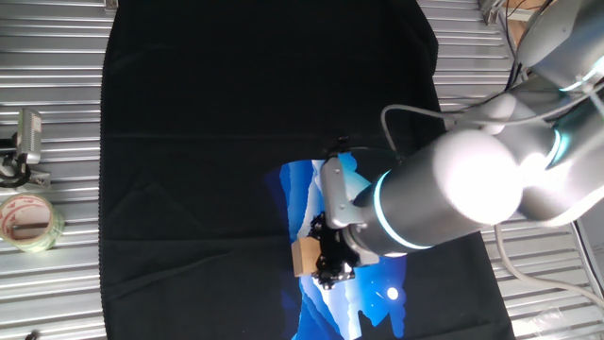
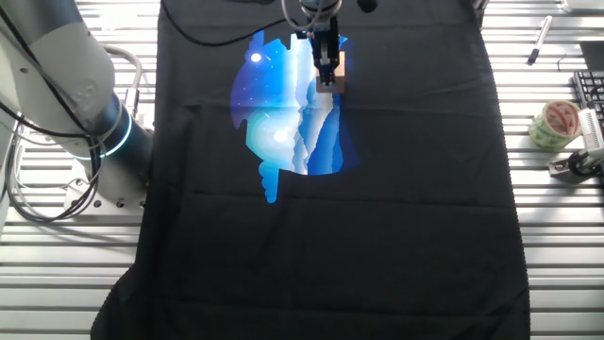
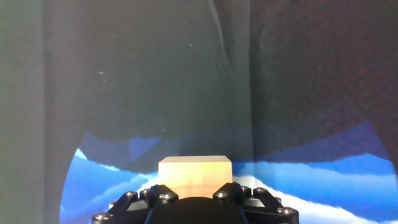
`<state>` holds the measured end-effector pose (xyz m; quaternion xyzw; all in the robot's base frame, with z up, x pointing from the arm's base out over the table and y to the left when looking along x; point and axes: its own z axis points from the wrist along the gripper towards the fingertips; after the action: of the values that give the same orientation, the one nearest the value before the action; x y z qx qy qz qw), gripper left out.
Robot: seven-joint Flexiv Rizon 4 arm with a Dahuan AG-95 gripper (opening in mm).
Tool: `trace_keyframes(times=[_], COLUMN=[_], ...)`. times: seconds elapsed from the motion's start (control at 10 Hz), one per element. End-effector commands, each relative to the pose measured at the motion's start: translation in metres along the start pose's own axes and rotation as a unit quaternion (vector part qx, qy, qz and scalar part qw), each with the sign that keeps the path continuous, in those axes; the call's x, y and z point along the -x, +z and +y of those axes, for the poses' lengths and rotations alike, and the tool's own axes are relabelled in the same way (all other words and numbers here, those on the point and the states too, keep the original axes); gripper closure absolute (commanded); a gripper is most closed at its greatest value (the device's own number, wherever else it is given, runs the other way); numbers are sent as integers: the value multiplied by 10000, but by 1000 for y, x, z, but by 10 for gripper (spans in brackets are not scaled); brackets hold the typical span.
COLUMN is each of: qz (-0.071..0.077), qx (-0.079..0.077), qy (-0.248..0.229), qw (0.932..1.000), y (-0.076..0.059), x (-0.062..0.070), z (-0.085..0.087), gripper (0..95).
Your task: Pick up the small block on the left and move it to the right
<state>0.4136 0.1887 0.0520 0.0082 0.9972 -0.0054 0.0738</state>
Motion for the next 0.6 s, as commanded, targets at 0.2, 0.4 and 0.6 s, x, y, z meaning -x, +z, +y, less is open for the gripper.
trace_keyframes(times=[0.2, 0.4, 0.6], qz=[79, 68, 55], qx=[65, 58, 71], qy=[-2, -39, -65], qw=[9999, 10000, 9999], y=[4, 4, 4], x=[1, 1, 1], z=[5, 5, 5], gripper=[760, 570, 380])
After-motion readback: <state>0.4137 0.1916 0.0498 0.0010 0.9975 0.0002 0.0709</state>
